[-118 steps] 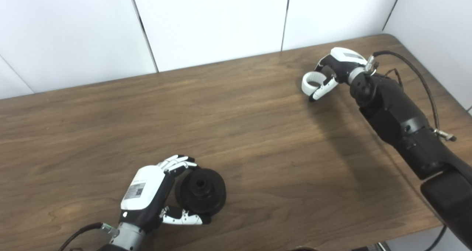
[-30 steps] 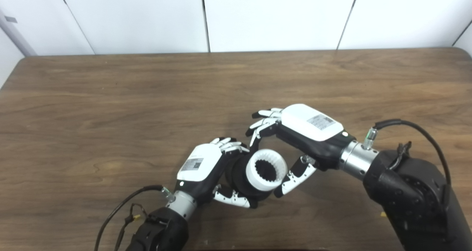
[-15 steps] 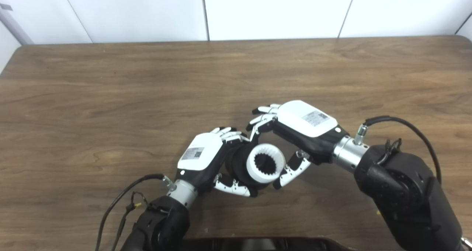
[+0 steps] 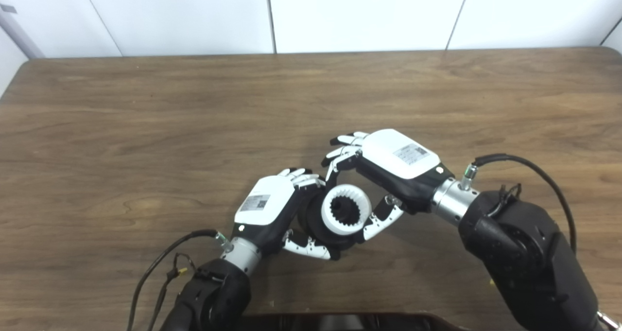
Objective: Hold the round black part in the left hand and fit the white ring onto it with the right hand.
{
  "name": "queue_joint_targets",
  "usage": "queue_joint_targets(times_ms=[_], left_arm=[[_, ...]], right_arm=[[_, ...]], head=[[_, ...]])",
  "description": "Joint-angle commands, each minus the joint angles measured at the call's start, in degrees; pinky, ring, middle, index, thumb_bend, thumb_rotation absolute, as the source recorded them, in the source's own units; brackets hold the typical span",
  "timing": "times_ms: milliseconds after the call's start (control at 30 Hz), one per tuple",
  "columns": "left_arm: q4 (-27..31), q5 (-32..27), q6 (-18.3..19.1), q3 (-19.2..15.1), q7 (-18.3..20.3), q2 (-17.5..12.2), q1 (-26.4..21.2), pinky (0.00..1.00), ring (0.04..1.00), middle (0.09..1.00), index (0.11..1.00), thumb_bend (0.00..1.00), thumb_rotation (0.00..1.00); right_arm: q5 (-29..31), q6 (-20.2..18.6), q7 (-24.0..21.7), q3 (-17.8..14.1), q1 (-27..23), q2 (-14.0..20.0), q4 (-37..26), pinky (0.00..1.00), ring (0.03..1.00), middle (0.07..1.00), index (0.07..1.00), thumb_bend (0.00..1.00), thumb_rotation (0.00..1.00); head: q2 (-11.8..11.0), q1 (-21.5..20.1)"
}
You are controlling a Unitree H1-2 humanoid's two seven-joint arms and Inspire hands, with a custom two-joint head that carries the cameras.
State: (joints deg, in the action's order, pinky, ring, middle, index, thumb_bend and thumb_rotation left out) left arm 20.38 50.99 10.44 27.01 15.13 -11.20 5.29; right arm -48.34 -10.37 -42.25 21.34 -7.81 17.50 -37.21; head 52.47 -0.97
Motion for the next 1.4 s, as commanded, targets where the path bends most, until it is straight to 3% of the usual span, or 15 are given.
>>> queue_joint_targets(times_ms=[0,567,1367], left_arm=[[-1.2,1.2,0.9,0.9,2.6,-0.4,0.9,0.93,0.916,0.842,0.486,0.52,0.05],[-0.9,1.8,1.3,1.1,3.5,0.1,0.8,0.94,0.921,0.844,0.486,0.52,0.06],[0.0,2.0,2.5,1.5,4.3,-0.1,0.5,0.95,0.926,0.84,0.486,0.52,0.06]], right_arm=[[0.0,1.5,0.6,0.2,-1.2,-0.4,-0.4,0.93,0.921,0.802,0.483,0.52,0.14],[-1.8,1.1,-1.0,2.4,-2.6,-2.2,2.2,0.94,0.938,0.812,0.484,0.52,0.14],[0.9,2.1,3.3,-1.1,-3.1,-0.8,9.1,0.92,0.937,0.809,0.483,0.52,0.14]], head=[[0.0,-0.1],[0.0,0.2],[0.5,-0.1]])
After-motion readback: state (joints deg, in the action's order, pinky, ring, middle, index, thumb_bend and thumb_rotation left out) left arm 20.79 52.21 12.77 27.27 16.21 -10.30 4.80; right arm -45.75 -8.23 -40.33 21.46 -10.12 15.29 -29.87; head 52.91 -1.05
